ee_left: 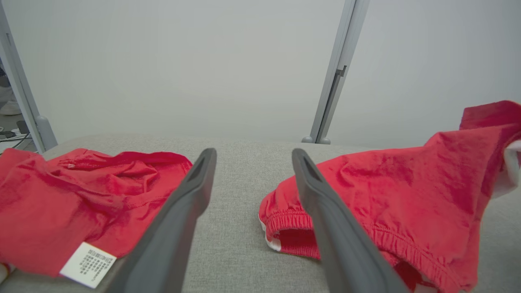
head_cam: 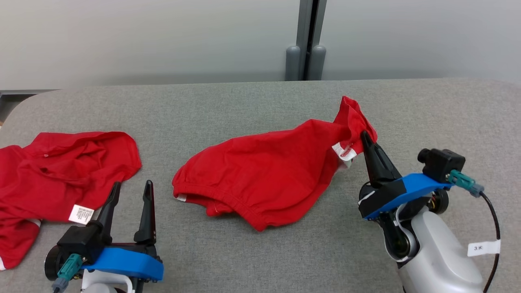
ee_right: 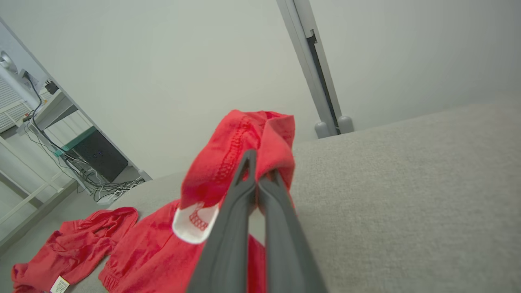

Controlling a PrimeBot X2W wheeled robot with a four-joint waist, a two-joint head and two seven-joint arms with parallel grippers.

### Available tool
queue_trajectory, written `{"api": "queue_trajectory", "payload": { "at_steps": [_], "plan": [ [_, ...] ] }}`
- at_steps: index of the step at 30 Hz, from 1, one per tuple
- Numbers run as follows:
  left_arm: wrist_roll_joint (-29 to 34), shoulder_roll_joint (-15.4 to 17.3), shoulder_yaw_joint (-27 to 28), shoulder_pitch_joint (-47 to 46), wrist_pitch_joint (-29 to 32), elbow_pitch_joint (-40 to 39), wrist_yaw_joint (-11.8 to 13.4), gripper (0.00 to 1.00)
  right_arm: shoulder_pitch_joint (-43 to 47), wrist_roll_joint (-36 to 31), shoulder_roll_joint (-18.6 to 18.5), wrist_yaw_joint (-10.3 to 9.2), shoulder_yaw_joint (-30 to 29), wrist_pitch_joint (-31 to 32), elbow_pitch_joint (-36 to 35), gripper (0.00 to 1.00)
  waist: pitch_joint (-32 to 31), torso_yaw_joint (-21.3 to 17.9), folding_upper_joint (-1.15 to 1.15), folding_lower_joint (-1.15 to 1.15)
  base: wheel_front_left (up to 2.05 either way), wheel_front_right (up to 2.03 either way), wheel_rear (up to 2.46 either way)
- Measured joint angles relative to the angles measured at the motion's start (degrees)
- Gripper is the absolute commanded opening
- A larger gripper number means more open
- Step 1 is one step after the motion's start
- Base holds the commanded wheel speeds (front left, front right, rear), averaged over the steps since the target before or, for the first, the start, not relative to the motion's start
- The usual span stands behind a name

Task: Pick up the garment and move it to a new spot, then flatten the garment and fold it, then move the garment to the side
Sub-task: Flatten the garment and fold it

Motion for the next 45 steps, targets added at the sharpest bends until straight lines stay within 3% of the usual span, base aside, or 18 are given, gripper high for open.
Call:
{"api": "queue_trajectory", "payload": {
  "at_steps": [13,14,15,20,25,32,45],
  "plan": [
    [-0.3,0.6,-0.3,-0.3,0.0,-0.2,0.2,1.00,14.4,1.6,0.0,0.00,-8.4,4.7,-14.0,0.00,0.7,-1.0,0.00,0.00,0.00,0.00,0.00],
    [-0.4,0.7,-0.3,-0.3,0.0,-0.2,0.2,1.00,15.3,0.1,0.0,0.00,-9.5,4.9,-14.5,0.60,0.9,-1.1,0.00,0.00,0.00,0.00,0.00],
    [-0.4,0.7,-0.2,-0.4,0.0,-0.2,0.2,1.00,16.0,-2.9,0.0,0.00,-10.6,5.3,-14.9,1.00,1.0,-1.2,0.00,0.00,0.00,0.00,0.00],
    [-0.5,0.7,-0.3,-0.9,0.0,-0.1,0.2,1.00,18.2,-17.2,0.0,0.00,-15.5,5.4,-17.0,1.00,1.5,-1.2,0.00,0.00,0.00,0.00,0.00],
    [-0.5,0.6,-0.5,-0.9,0.0,0.1,0.2,1.00,20.4,-22.6,0.0,0.00,-16.8,2.5,-20.0,1.00,1.3,-1.2,0.00,0.00,0.00,0.00,0.00],
    [-0.5,0.5,-0.4,-0.5,0.0,0.4,0.2,1.00,23.4,-26.0,0.0,0.00,-16.4,-0.1,-23.8,1.00,0.4,-1.6,0.00,0.00,0.00,0.00,0.00],
    [-0.3,-1.2,-1.2,1.7,0.0,3.3,-0.3,1.00,26.2,-26.4,0.0,0.00,-14.9,2.4,-25.7,1.00,-1.2,-2.5,0.00,0.00,0.00,0.00,0.00]
  ]
}}
